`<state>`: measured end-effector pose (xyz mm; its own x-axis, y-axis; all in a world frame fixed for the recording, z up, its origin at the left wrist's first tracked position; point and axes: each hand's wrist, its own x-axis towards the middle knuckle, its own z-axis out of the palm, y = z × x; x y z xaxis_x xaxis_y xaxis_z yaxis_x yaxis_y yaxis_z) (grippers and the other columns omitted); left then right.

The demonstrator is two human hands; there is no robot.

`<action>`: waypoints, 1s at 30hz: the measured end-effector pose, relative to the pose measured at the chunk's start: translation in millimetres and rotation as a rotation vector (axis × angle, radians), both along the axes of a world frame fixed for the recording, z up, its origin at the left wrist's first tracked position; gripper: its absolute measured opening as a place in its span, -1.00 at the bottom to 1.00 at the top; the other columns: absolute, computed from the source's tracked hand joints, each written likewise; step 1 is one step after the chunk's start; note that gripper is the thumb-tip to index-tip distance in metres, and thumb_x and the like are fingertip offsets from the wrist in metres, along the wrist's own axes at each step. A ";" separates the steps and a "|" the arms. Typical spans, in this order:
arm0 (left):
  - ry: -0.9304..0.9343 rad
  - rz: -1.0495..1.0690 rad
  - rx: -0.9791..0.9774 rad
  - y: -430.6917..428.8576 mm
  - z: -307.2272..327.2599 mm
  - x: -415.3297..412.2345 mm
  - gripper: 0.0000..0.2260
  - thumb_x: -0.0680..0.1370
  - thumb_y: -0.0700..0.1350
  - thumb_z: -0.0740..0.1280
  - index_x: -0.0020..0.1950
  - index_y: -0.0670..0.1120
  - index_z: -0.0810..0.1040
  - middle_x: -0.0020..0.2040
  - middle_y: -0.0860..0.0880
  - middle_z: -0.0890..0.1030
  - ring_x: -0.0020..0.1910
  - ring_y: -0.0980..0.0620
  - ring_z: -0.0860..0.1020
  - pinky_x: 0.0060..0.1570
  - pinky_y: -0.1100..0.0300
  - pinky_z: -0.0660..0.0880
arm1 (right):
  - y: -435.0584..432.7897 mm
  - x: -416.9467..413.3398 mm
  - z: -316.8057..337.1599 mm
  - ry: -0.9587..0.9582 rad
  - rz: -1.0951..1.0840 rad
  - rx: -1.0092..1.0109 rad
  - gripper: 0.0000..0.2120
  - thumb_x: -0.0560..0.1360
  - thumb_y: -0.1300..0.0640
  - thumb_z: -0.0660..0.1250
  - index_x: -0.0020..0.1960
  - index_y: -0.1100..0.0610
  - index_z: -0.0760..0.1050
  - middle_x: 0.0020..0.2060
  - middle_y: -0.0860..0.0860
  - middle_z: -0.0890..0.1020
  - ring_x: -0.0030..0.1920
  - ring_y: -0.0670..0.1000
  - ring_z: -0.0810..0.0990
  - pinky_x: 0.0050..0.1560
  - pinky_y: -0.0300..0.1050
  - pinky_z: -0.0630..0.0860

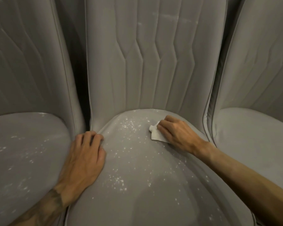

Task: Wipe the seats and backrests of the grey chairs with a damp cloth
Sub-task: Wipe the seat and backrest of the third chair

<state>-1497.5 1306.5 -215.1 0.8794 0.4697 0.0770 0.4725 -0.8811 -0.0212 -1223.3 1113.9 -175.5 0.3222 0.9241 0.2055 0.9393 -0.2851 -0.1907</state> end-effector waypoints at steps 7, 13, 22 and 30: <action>-0.075 0.023 -0.043 -1.7 2.1 1.2 -0.57 0.68 -0.05 -0.10 0.31 -0.14 0.48 0.33 -0.11 0.45 0.22 -0.15 0.39 0.20 -0.04 0.36 | 2.6 8.3 -7.3 0.078 -0.194 -0.028 -0.77 0.53 -0.14 0.35 0.06 -0.03 0.43 -0.04 -0.06 0.47 -0.15 -0.01 0.50 -0.13 -0.13 0.43; -0.064 0.027 -0.055 -1.9 0.0 -0.7 -0.51 0.67 -0.02 -0.23 0.35 -0.08 0.41 0.39 -0.05 0.39 0.27 -0.09 0.34 0.25 0.03 0.30 | 1.1 -5.2 -27.3 -0.048 -0.069 -0.068 -0.69 0.65 -0.15 0.11 0.20 0.05 0.36 0.09 0.00 0.40 -0.03 0.02 0.42 0.05 -0.04 0.46; -0.282 0.005 -0.061 -2.1 -0.7 -0.4 -0.76 0.61 -0.12 0.14 0.20 -0.13 0.50 0.16 -0.11 0.45 0.04 -0.13 0.41 -0.02 -0.13 0.54 | 26.2 22.2 -23.6 -0.104 -0.233 -0.122 -0.71 0.68 -0.03 0.08 0.16 0.20 0.37 0.07 0.14 0.43 0.03 0.17 0.46 0.09 -0.01 0.34; -0.290 0.026 -0.071 -0.2 -2.2 1.1 -0.72 0.62 -0.06 0.10 0.24 -0.10 0.49 0.19 -0.11 0.47 0.07 -0.13 0.40 0.06 -0.10 0.50 | 7.7 20.1 -29.6 0.057 -0.144 -0.126 -0.74 0.67 -0.13 0.05 0.10 0.05 0.33 -0.01 0.01 0.42 -0.08 0.02 0.43 0.01 -0.05 0.40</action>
